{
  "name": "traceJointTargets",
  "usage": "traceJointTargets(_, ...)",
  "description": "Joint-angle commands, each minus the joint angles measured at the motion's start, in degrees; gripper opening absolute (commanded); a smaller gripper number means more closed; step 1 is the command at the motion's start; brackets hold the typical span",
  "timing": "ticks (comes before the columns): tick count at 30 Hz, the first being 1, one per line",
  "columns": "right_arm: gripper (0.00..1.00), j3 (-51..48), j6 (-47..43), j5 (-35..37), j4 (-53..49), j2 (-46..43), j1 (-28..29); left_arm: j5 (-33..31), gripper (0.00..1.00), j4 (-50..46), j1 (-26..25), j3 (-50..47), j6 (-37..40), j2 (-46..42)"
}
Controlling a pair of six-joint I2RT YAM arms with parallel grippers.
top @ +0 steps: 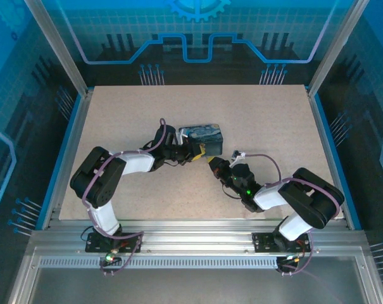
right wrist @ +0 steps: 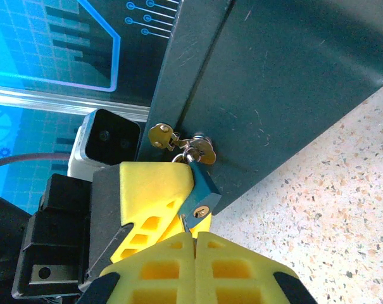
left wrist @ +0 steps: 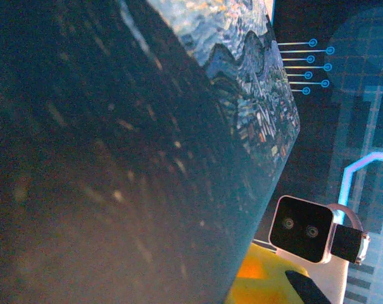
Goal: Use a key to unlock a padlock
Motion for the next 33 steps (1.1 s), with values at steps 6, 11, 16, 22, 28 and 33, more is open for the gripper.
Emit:
traceJointTargets(6,0.0,-0.06,-0.99,1.83,0.7,1.08,0.82,1.97,0.0,1.68,0.58,-0.23,-0.39,0.53)
traceJointTargets(11,0.0,0.02,-1.33,2.1,0.5,1.08,0.97,2.1,0.0,1.94,0.59,-0.33,-0.6,0.53)
traceJointTargets(16,0.0,0.53,-1.41,2.22,1.04,1.94,0.97,2.23,0.0,2.2,0.6,-0.55,-0.74,0.54)
traceJointTargets(22,0.0,0.83,-1.75,2.23,1.17,2.58,0.79,2.49,0.0,3.0,0.59,-0.89,-1.33,0.71)
traceJointTargets(28,0.0,1.27,-2.05,2.05,1.65,2.49,0.72,2.67,0.0,3.28,0.59,-1.16,-1.29,0.8)
traceJointTargets(33,0.0,1.23,-2.23,2.16,2.08,1.89,0.72,2.58,0.0,3.44,0.59,-1.17,-1.34,0.84)
